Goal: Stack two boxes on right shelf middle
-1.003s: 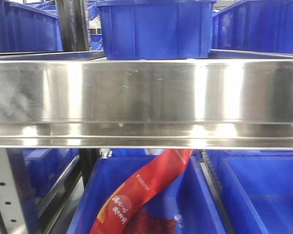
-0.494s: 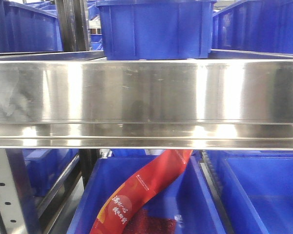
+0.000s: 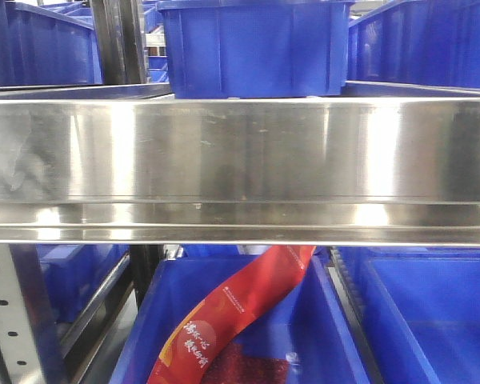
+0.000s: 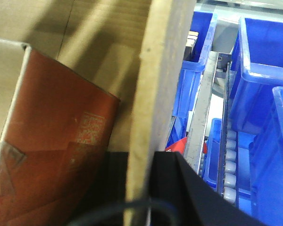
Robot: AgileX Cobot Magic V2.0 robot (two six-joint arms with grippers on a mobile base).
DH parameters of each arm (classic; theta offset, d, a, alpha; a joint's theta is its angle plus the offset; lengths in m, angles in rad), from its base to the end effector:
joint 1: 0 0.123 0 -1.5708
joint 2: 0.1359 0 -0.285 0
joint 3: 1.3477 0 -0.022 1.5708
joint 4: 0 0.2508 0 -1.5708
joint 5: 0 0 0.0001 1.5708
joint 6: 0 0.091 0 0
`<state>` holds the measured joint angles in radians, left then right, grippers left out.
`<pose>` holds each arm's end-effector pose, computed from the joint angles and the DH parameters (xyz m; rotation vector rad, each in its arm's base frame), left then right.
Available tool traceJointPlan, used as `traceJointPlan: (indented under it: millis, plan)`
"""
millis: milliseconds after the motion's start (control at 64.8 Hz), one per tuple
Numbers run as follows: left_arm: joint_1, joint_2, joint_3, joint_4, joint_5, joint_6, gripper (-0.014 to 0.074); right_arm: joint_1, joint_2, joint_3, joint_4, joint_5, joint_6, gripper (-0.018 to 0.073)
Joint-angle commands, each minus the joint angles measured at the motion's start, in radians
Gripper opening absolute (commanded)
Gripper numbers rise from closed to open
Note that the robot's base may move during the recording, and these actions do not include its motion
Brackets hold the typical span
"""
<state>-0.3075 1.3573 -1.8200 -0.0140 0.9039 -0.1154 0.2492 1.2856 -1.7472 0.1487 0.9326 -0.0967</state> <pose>0.2528 -0.0813 0.5253 0.1847 1.9274 -0.2992 0.2338 0.0707 0.5210 -0.3289 1.9286 0.2756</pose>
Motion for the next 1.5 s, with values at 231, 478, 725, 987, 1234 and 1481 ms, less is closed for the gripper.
traceJointPlan:
  millis: [231, 478, 725, 987, 1234, 1481]
  plan:
    - [0.006, -0.014, -0.008, 0.027, -0.06, 0.004, -0.0111, -0.008, -0.01, -0.009, -0.031, -0.055, -0.011, -0.0154]
    - [0.006, 0.051, -0.008, 0.055, 0.134, 0.004, -0.0111, -0.008, 0.038, -0.007, -0.002, 0.057, -0.011, -0.0154]
    - [0.006, 0.217, -0.008, 0.114, 0.189, 0.004, -0.0111, -0.008, 0.207, -0.007, -0.002, 0.144, -0.011, -0.0154]
    - [0.006, 0.294, -0.008, 0.115, 0.191, 0.004, -0.0098, -0.008, 0.308, -0.007, -0.002, 0.159, -0.011, -0.0072]
    - [0.006, 0.289, -0.008, 0.13, 0.191, 0.004, 0.0428, -0.008, 0.305, -0.007, -0.002, 0.156, -0.011, 0.0488]
    - [0.006, 0.261, -0.008, 0.13, 0.186, 0.004, 0.0507, -0.008, 0.267, -0.007, -0.002, 0.137, -0.011, 0.0568]
